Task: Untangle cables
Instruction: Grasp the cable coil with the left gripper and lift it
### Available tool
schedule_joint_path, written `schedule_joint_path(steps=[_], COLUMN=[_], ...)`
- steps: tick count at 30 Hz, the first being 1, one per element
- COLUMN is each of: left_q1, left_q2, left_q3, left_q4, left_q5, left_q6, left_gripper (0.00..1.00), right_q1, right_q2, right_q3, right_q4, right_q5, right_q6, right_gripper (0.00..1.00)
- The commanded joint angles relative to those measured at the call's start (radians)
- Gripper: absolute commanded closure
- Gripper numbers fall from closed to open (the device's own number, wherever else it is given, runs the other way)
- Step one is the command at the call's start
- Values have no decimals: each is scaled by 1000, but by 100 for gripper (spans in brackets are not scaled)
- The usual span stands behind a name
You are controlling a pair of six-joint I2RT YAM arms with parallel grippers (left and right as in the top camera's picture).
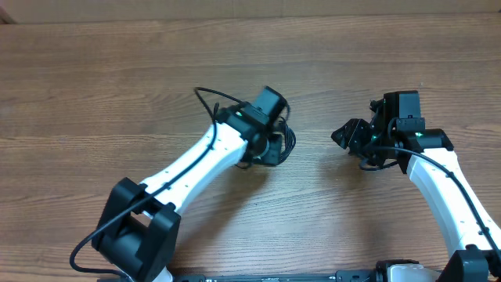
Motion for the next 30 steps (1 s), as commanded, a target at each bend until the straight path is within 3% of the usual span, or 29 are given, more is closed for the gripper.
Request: schedule_joint_path(steps=[1, 3, 8, 14, 17, 21, 28, 30], left_q1=[55, 66, 71, 70, 71, 71, 72, 71], left_q2=[11, 11, 11, 35, 65, 141, 254, 287], left_q3=[-4, -4, -4, -4, -4, -4, -4, -4], left_q4=[15, 32, 76, 127, 141, 188, 259, 260], left_q5=[-45, -48, -55, -87, -119, -129, -118, -94], left_q6=[-27, -24, -24, -24, -24, -20, -21, -20], left_gripper=[58, 61, 67, 64, 61, 61, 62, 71], right_q1=[15, 32, 108, 208, 246, 299, 364, 377], right_q2=[4, 5, 18, 79, 120, 170, 217, 225], right_q3=[-9, -9, -14, -58, -60, -60, -60, -60], right_q4=[9, 9, 48, 85, 107, 179, 269, 286], right_q5=[-16, -16, -15, 106, 127, 127, 127, 127], right_q6=[60, 69, 111, 304, 324, 324, 324, 324], right_gripper=[51, 58, 62, 63, 63, 61, 48, 47])
